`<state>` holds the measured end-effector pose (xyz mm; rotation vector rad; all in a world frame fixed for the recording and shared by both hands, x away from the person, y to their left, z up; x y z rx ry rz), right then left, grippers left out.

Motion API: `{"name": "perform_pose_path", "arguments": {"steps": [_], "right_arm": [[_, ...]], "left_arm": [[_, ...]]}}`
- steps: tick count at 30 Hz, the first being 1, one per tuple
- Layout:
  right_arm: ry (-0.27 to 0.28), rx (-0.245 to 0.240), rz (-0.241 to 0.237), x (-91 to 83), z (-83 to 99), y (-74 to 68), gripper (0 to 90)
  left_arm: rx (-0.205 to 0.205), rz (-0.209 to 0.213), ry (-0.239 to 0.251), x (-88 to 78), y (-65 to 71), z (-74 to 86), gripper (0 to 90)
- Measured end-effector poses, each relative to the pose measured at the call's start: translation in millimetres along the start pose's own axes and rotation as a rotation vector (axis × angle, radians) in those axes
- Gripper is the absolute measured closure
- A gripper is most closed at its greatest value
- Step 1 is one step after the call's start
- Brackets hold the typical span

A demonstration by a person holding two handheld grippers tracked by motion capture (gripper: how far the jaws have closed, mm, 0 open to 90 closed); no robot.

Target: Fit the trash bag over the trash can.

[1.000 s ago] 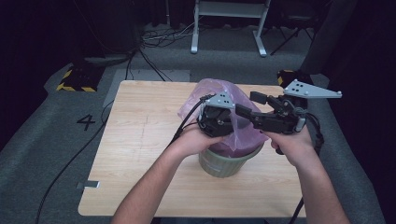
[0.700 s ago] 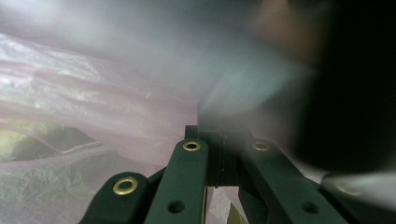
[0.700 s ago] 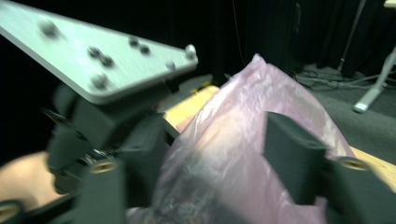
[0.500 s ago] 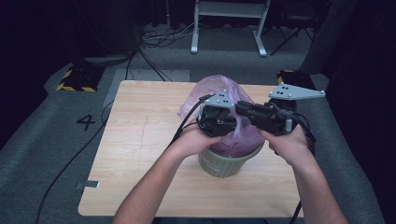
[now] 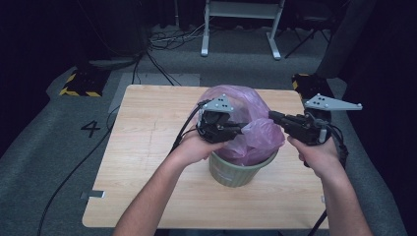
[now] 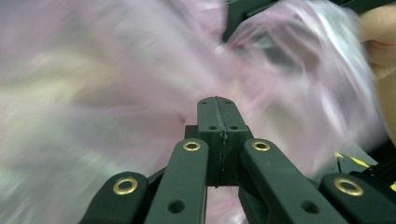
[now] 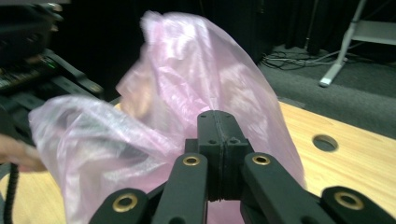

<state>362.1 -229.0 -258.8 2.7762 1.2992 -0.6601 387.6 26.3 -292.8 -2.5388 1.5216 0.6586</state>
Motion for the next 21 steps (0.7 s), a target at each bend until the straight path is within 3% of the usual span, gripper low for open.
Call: {"name": "perform_pose_path", "arguments": {"steps": [10, 12, 16, 21], "right_arm": [[0.043, 0.085, 0.043, -30.6, 31.2, 31.1, 90.0], [0.06, 0.103, 0.02, -33.9, 34.4, 34.4, 90.0], [0.048, 0.089, -0.001, -29.6, 36.7, 30.3, 90.0], [0.048, 0.077, -0.061, -19.5, 37.4, 23.3, 90.0]], "left_arm": [[-0.077, -0.063, 0.026, -32.5, -26.5, 24.5, 90.0], [-0.094, -0.062, 0.045, -35.0, -28.1, 23.8, 89.5], [-0.131, -0.003, 0.064, -28.7, -23.8, 16.0, 73.3], [-0.115, 0.051, 0.071, -11.7, -8.4, 5.4, 58.7]]}}
Point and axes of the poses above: each handheld gripper's, and its own axes: x roughly forward along the jaws, z roughly out of its underside, y roughly to its right, the point moved 1 cm from there along x, roughly forward along the jaws, and after that the axes turned 8 degrees about -z, right-handed, at the moved point
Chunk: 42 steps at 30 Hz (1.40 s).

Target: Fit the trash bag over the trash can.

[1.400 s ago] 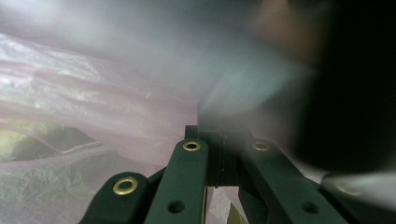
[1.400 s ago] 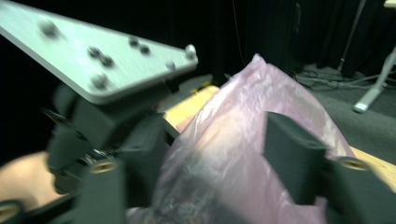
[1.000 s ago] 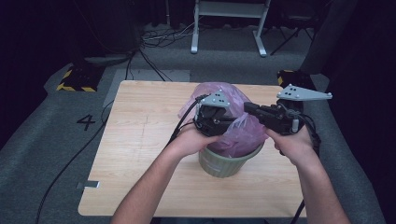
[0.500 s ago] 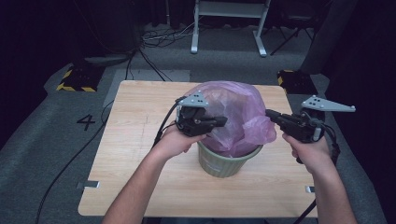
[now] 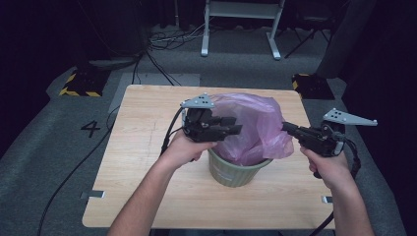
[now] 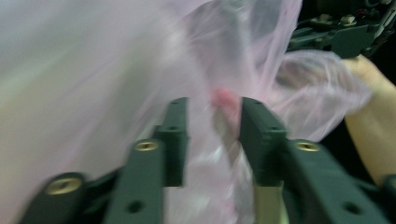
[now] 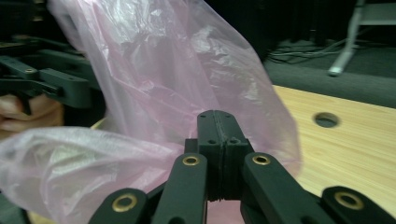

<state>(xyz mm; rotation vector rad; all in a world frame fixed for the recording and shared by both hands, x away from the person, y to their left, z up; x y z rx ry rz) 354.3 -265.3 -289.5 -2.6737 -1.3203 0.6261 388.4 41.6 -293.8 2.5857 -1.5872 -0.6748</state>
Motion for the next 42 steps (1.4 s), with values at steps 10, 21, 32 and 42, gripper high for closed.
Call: {"name": "perform_pose_path", "arguments": {"steps": [10, 21, 32, 42], "right_arm": [[-0.013, -0.03, -0.062, 12.5, -1.9, -12.3, 89.9], [-0.003, -0.041, -0.005, 11.2, -2.5, -10.7, 90.0], [0.052, 0.026, 0.105, -20.2, 4.0, 20.3, 90.0], [0.046, 0.071, 0.131, -30.7, 16.3, 38.6, 90.0]], "left_arm": [[-0.012, 0.053, 0.094, 19.4, 9.1, -12.6, 58.6], [-0.024, -0.03, 0.058, 14.9, 4.1, -6.9, 90.0], [-0.042, -0.105, 0.012, -44.9, -20.1, 29.8, 90.0], [-0.104, -0.157, 0.052, -76.3, -48.9, 48.2, 90.0]]}}
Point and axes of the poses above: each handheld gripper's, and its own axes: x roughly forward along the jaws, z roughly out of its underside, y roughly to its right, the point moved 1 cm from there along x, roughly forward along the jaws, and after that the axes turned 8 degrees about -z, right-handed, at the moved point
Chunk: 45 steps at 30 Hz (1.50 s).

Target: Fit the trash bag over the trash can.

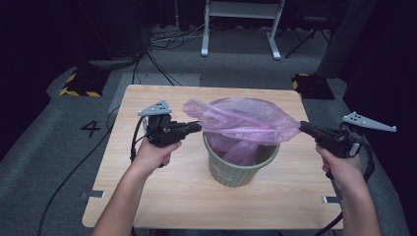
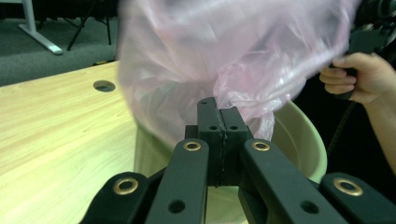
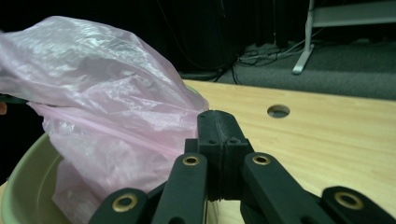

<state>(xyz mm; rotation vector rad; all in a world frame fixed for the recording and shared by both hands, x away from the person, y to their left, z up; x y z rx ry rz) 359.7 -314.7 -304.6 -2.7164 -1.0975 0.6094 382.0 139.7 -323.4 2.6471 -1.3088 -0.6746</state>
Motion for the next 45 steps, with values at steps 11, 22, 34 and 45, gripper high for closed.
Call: {"name": "perform_pose_path", "arguments": {"steps": [11, 22, 34, 45], "right_arm": [[-0.025, 0.003, -0.037, 2.7, 21.4, -1.2, 83.4], [0.007, -0.01, -0.129, 0.8, 23.2, -28.1, 32.7], [-0.03, -0.029, -0.122, 12.7, 29.5, -34.4, 83.0], [-0.027, -0.032, -0.142, 10.8, 28.2, -37.6, 85.4]], "left_arm": [[0.046, 0.044, -0.018, 5.6, 12.3, 6.2, 90.0], [0.075, 0.091, -0.021, 13.2, 27.6, 4.9, 90.0], [0.065, 0.101, -0.004, 6.0, 31.7, 10.8, 89.8], [0.008, 0.093, 0.0, 3.2, 28.6, 5.3, 47.9]]}}
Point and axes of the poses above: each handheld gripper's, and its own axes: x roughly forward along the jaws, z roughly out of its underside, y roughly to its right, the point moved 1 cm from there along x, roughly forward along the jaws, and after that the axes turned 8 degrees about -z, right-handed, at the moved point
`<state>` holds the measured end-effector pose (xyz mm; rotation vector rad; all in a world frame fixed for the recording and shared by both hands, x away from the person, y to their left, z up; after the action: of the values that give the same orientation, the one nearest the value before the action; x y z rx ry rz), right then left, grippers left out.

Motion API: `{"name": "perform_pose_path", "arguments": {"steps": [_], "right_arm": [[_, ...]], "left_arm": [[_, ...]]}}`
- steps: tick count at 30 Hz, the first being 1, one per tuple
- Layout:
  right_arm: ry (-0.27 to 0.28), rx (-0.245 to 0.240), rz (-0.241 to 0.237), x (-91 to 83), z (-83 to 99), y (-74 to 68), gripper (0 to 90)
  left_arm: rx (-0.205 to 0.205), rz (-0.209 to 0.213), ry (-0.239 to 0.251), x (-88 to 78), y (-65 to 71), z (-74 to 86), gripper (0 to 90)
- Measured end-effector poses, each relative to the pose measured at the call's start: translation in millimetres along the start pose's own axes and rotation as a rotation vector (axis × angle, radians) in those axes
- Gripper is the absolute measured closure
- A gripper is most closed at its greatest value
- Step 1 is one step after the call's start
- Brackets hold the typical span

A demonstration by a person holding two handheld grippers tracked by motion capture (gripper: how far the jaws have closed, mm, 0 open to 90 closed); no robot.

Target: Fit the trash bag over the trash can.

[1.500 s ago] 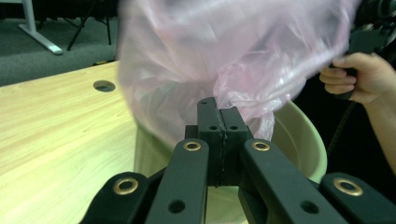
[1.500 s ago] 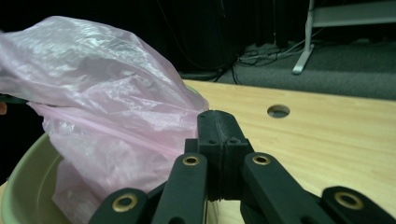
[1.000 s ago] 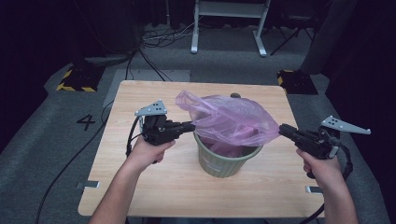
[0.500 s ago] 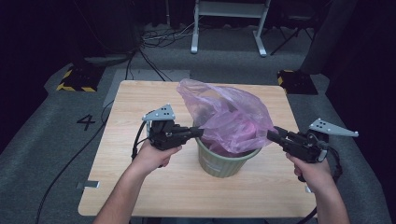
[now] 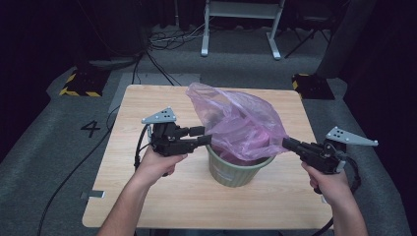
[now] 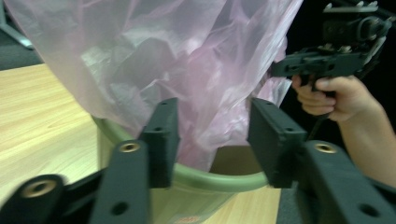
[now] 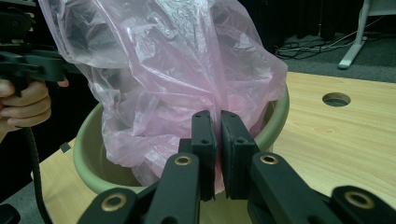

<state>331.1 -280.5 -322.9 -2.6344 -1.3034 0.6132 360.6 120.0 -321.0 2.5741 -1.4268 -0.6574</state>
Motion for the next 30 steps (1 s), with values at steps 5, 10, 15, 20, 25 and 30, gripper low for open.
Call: {"name": "perform_pose_path", "arguments": {"steps": [5, 10, 15, 20, 25, 30], "right_arm": [[0.005, -0.004, -0.008, -0.2, -1.2, -1.5, 85.4], [0.004, -0.006, -0.02, -1.4, -2.5, -3.3, 85.4], [0.006, -0.016, -0.031, -1.6, -2.5, -6.5, 85.4], [0.001, -0.015, -0.045, -1.1, -3.4, -8.1, 85.8], [0.014, -0.004, -0.048, -7.8, -1.9, -7.5, 86.8], [0.019, 0.014, -0.036, -20.2, 4.3, -3.0, 86.8]], "left_arm": [[0.05, 0.035, 0.03, -6.9, 15.6, -9.0, 36.5], [0.065, -0.062, 0.045, -5.3, 18.7, -20.4, 31.9], [0.036, -0.057, 0.08, 11.2, 16.9, -35.4, 32.2], [0.071, -0.042, 0.105, 29.1, 27.9, -44.7, 46.9], [0.083, -0.176, 0.033, 33.6, 35.9, -41.8, 90.0], [0.053, -0.211, 0.019, 17.8, 32.0, -32.2, 90.0]]}}
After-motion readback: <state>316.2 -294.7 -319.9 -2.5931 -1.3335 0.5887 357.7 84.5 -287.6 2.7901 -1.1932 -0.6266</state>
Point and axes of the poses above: each handheld gripper's, and its own axes: x roughly forward along the jaws, z roughly out of its underside, y roughly to its right, the point moved 1 cm from there along x, roughly forward along the jaws, and after that the axes turned 8 degrees about -z, right-handed, at the moved point
